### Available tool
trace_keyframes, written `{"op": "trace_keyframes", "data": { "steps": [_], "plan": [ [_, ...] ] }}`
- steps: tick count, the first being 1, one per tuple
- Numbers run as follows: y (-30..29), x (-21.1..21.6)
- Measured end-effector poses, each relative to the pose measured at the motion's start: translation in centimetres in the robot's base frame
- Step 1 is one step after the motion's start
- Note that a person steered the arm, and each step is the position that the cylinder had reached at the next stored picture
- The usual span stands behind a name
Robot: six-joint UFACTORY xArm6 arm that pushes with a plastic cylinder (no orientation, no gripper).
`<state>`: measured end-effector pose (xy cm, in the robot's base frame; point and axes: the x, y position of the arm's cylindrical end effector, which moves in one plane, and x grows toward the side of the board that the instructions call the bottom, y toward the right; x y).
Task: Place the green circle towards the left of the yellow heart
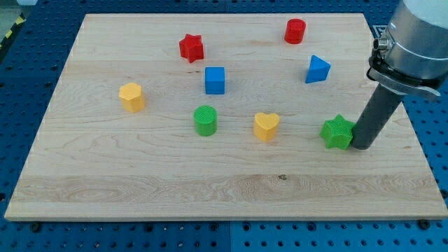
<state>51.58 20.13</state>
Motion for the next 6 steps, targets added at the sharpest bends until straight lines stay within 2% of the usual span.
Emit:
{"op": "trace_keyframes", "data": {
  "steps": [3,5,6],
  "plan": [
    [-0.3,-0.8],
    [-5.9,-2.0],
    [-6.1,-2.8]
  ]
}}
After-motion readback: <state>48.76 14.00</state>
